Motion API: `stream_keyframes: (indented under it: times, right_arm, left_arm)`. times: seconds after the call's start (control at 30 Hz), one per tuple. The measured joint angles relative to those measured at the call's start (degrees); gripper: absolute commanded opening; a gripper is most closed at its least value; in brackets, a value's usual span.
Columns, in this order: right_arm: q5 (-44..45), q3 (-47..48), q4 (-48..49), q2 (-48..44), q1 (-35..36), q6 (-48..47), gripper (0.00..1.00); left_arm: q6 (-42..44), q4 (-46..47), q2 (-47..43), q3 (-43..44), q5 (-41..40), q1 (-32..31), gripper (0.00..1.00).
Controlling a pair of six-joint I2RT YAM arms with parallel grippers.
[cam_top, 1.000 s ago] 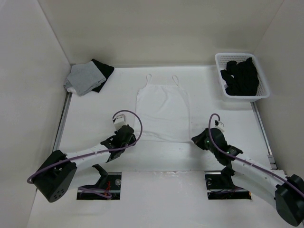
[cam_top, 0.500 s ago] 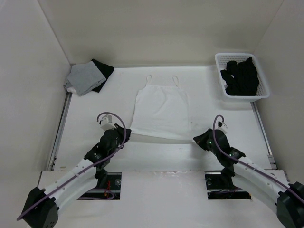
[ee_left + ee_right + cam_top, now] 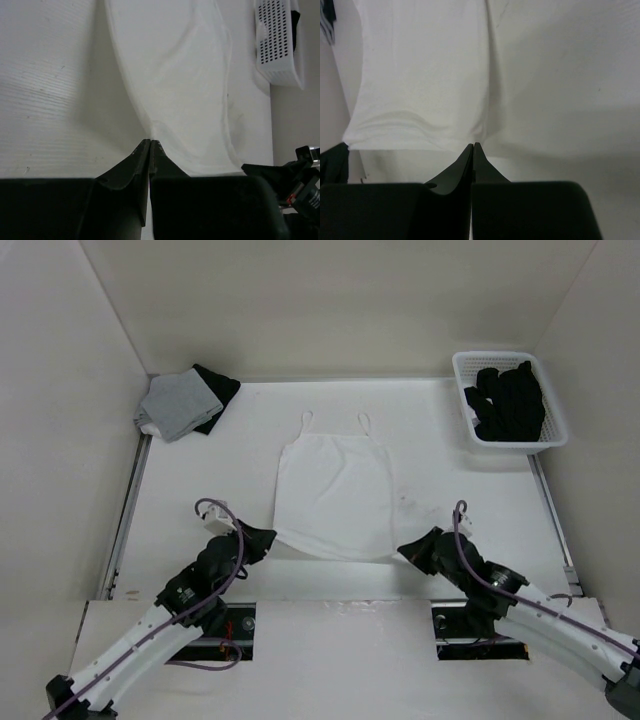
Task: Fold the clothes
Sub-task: Fold the tank top
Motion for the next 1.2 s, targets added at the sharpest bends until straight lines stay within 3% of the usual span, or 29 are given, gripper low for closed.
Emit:
stream_keyframes:
  times: [0.13,0.33,0.53,0.77,1.03,1.1,1.2]
  right_arm:
    - [3.72,2.89,-5.95,-1.09,5.05,1.31,0.0]
    - [4.39,15.26,-2.36,13.9,-6.19,-8.5,0.0]
    - [-3.85,29.38,11.47,37.44,-21.66,-17.81,0.0]
    - [-11.17,48.48,18.05,60.65,-27.76,-21.99,0.0]
    - [-16.63,68.81,18.69,77.4,-32.83,-23.54,0.0]
    - [-17.49,74.03,18.49,82.18,-33.66,-23.82,0.0]
    - [-18.08,80.87,17.86,89.11,-34.47,-24.02,0.12]
  left_arm:
    - [-0.24,-5.9,-0.68,6.05,-7.43,-3.89,0.0]
    - [6.97,4.22,19.08,16.15,-14.78,0.04,0.01]
    - [11.56,22.14,47.19,27.89,-10.84,13.44,0.01]
    - [12.26,31.52,74.29,44.83,-6.62,20.31,0.01]
    - [12.28,33.66,91.71,60.94,-4.39,23.58,0.02]
    - [12.26,33.55,94.71,63.6,-4.13,24.28,0.06]
    - [12.33,33.48,99.23,67.71,-3.3,25.42,0.2]
